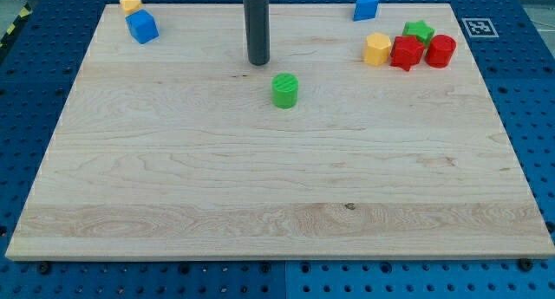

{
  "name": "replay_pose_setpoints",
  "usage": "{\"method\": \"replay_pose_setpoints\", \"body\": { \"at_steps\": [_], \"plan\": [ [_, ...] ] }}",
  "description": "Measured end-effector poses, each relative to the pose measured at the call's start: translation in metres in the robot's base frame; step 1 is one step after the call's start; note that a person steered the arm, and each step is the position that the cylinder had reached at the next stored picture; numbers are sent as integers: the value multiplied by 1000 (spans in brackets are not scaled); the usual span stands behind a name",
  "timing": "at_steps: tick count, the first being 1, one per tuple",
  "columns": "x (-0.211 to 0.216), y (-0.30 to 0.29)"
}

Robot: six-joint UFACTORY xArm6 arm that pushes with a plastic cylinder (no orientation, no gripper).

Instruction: Move the arm towards the blue cube

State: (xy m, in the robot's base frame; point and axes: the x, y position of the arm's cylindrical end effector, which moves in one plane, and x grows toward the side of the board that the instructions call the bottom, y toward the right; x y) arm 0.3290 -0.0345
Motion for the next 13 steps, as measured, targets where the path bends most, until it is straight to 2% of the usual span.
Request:
{"method": "replay_pose_setpoints", "body": {
  "at_steps": [2,5,7,8,10,11,13],
  "plan": [
    [0,-43],
    [12,-46],
    [17,-111],
    [8,-150],
    [2,-157],
    [-26,-164],
    [-42,-164]
  ]
}}
